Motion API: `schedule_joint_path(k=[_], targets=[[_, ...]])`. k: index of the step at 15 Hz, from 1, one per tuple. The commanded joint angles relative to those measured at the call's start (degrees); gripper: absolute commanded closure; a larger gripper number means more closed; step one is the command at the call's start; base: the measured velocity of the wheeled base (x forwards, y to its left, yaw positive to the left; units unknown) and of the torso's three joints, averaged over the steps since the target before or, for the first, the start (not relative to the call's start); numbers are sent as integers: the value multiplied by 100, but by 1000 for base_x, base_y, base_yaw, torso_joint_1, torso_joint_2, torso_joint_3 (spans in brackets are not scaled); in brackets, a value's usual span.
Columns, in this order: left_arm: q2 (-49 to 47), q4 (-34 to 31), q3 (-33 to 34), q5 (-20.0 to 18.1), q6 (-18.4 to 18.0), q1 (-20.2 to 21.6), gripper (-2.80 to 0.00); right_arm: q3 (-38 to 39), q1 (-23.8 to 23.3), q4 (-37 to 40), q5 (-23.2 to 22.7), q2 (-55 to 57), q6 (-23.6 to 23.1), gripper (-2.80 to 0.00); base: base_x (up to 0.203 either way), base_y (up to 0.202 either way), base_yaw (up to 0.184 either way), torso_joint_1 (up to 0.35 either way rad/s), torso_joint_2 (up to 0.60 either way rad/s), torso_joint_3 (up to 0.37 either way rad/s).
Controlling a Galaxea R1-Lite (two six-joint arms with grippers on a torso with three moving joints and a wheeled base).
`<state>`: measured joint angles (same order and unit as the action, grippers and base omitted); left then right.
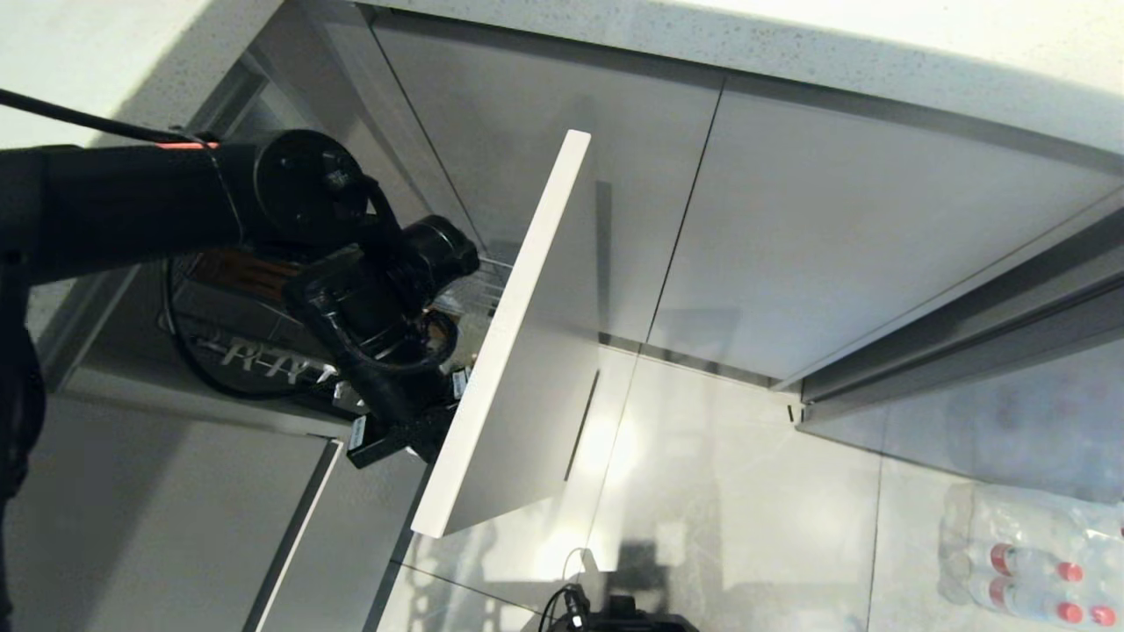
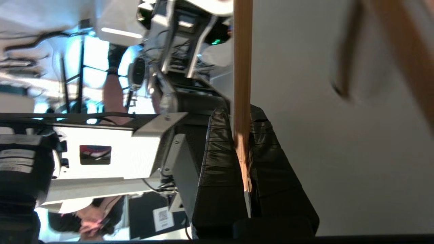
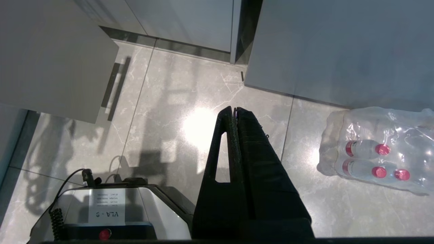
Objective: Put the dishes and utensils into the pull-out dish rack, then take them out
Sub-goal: Take the chopsticks out of the cupboard
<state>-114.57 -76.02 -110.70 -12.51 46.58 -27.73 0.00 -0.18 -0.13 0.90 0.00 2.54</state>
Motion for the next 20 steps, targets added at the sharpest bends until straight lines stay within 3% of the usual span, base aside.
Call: schedule_joint_path(k=[1, 6, 10, 16, 18, 20], targets=[[202, -36, -31, -14, 35, -5, 0, 0, 1, -4, 6, 0, 1, 0, 0, 0, 0, 0, 0, 0], [761, 14, -80, -16, 56, 4, 0, 0, 1, 0, 3, 0, 1, 0, 0, 0, 0, 0, 0, 0], [1342, 464, -84, -5, 474, -3, 0, 0, 1, -3, -1, 1, 1, 0, 0, 0, 0, 0, 0, 0], [1776, 568, -93, 31, 589, -23, 0, 0, 1, 0, -1, 3, 1, 0, 0, 0, 0, 0, 0, 0], [1900, 597, -93, 221, 654, -105, 0, 0, 1, -3, 2, 6, 2, 0, 0, 0, 0, 0, 0, 0], [2037, 635, -93, 643, 697, -239, 0, 0, 1, -4, -2, 0, 1, 0, 0, 0, 0, 0, 0, 0]])
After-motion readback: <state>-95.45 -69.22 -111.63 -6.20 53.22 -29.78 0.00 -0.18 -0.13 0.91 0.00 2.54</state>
